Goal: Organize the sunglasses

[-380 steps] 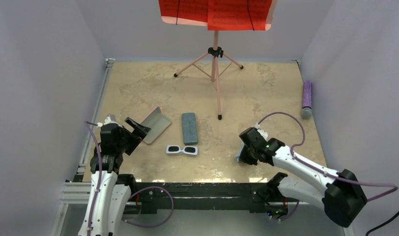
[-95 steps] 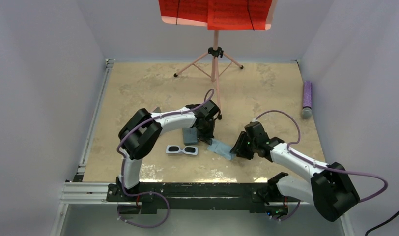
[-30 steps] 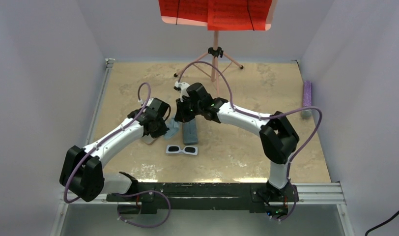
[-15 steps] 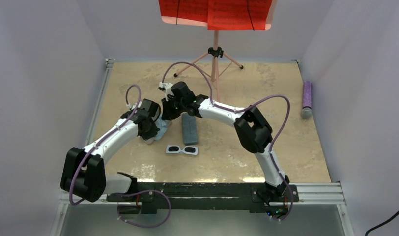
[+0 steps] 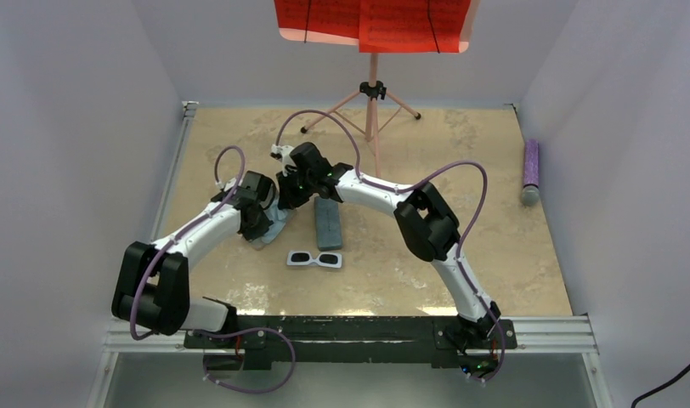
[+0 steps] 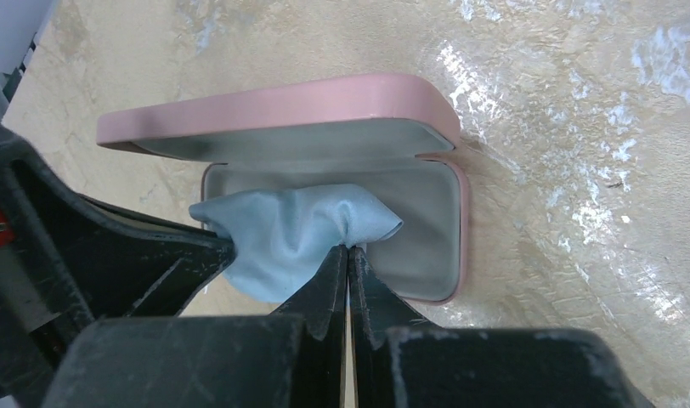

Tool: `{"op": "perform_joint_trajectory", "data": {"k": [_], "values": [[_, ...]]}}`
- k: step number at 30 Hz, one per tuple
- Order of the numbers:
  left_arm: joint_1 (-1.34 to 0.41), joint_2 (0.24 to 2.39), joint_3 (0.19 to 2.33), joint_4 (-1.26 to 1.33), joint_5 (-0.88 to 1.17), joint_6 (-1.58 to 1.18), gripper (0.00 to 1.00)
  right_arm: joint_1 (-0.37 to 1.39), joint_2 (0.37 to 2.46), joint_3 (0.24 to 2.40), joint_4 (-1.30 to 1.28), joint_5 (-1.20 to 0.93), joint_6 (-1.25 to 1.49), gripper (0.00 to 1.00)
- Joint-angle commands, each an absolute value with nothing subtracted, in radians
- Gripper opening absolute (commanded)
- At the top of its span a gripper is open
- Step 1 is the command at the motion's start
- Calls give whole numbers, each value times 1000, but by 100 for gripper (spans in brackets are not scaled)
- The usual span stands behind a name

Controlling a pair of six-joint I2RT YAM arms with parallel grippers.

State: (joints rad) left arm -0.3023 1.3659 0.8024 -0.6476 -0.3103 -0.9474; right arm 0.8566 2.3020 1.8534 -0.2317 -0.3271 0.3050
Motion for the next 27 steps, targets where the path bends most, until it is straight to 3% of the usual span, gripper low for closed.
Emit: {"op": "perform_joint_trajectory", "data": {"k": [1,27], "values": [[-290,1394,810,-613,-331,-933,0,857,2293,1898,-242,-307,289,0],[-281,1460,830,-641,-377,-958,0,857,2358,1942,-257,-259,326,0]]}}
